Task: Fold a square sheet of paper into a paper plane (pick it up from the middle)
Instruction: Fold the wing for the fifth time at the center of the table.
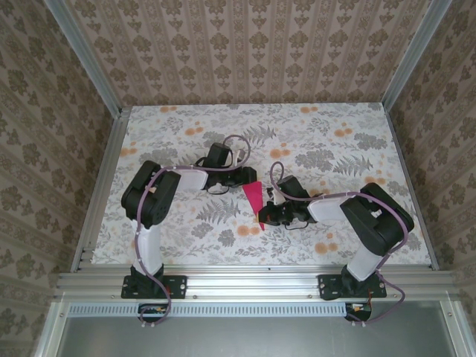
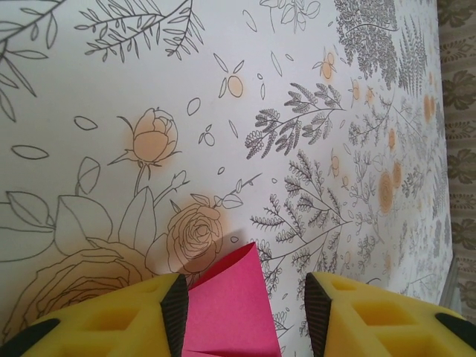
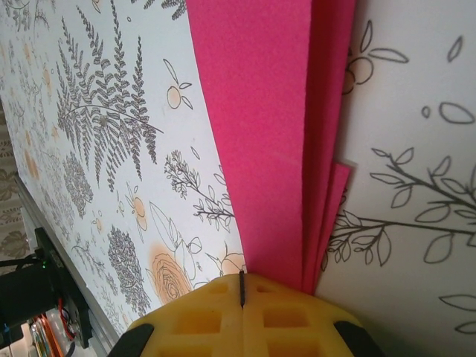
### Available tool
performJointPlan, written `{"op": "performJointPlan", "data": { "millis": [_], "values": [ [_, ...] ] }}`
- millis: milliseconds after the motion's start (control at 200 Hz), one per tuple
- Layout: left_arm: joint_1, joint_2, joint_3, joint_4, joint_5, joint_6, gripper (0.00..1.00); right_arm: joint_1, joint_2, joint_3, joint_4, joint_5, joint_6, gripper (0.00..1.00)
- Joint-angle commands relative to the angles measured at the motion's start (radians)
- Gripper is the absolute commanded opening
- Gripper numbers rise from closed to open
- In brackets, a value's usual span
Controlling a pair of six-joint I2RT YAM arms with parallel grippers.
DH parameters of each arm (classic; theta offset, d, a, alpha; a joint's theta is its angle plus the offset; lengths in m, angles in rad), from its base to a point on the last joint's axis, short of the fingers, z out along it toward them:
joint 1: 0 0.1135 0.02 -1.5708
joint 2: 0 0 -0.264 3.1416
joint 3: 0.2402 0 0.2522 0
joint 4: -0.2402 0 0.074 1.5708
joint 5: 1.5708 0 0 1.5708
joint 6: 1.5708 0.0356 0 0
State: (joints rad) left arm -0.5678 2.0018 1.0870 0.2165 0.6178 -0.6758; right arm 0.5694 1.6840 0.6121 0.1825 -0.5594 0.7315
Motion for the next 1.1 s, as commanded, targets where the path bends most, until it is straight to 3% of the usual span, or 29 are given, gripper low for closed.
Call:
{"op": "performJointPlan", "data": {
  "millis": [0, 370, 590, 740, 810, 865, 1015, 1100],
  "values": [
    [0.025, 0.032, 0.029, 0.012, 0.013, 0.047, 0.49, 0.004, 0.058, -0.084, -0.248, 0.032, -0.026, 0.0],
    [0.07, 0.012, 0.079, -0.046, 0.052, 0.097, 0.5, -0.003, 0.057, -0.086, -0.223, 0.026, -0.008, 0.0],
    [0.068, -0.096, 0.079, -0.133, 0.032, 0.085, 0.5, -0.002, 0.033, -0.036, -0.218, 0.018, 0.011, 0.01],
    [0.031, -0.237, 0.005, -0.216, -0.107, 0.055, 0.54, -0.002, -0.098, 0.018, -0.205, -0.03, 0.039, 0.18],
    [0.011, -0.299, -0.014, -0.296, -0.179, 0.045, 0.55, -0.005, -0.192, 0.04, -0.239, 0.002, 0.026, 0.3],
    [-0.01, -0.347, -0.028, -0.379, -0.272, 0.013, 0.62, -0.013, -0.27, 0.05, -0.278, 0.056, 0.01, 0.35],
    [-0.082, -0.365, 0.035, -0.633, -0.41, -0.082, 0.66, -0.062, -0.393, 0.037, -0.384, 0.233, -0.024, 0.42],
    [-0.153, -0.356, 0.058, -0.685, -0.448, -0.134, 0.67, -0.107, -0.415, 0.008, -0.383, 0.257, -0.024, 0.43]
  ]
}}
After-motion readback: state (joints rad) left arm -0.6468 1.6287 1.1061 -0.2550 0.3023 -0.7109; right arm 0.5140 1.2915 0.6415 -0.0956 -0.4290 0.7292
